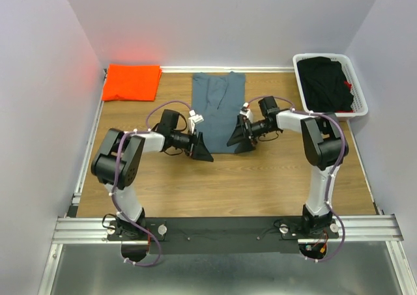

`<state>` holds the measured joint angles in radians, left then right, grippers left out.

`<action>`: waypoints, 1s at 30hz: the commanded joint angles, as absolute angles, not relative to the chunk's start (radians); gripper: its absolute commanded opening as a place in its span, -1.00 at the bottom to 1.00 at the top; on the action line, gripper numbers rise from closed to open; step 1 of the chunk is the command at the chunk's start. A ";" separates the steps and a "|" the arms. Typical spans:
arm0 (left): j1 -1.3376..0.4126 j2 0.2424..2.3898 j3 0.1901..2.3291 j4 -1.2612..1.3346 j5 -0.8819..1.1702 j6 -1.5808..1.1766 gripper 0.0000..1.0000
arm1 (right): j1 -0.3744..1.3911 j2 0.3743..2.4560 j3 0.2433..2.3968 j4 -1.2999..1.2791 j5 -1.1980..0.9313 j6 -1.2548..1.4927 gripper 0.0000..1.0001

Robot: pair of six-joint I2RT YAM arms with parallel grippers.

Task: Fold and stack the t-shirts
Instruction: Fold the folded rectangular tshirt in 1/3 of the way

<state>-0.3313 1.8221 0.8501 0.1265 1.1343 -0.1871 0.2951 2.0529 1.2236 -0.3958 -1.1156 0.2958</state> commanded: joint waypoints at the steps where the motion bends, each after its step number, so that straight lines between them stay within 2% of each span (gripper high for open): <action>1: -0.336 1.625 0.758 0.023 1.115 -0.100 0.97 | 0.291 1.901 1.232 -0.462 -1.109 0.235 1.00; 5: -0.327 1.614 0.759 0.028 1.114 -0.113 0.97 | 0.290 1.864 1.216 -0.465 -1.094 0.227 1.00; 16: -0.155 1.939 0.865 -0.071 1.121 -0.005 0.97 | 0.291 2.032 1.230 -0.463 -0.976 0.106 1.00; 22: -0.143 1.884 0.838 -0.120 1.170 0.066 0.97 | 0.291 1.987 1.186 -0.479 -0.954 0.068 1.00; 26: -0.144 1.773 0.874 -0.181 1.210 0.101 0.97 | 0.276 1.924 1.330 -0.497 -0.992 0.096 1.00; 30: -0.146 1.756 1.044 -0.102 1.187 0.005 0.97 | 0.258 1.997 1.544 -0.495 -1.002 0.132 1.00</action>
<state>-0.1497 1.7985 0.9073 -0.1474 1.2221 0.0383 0.2798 1.9896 1.3712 -0.5140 -1.0100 0.1192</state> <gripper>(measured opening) 0.983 0.998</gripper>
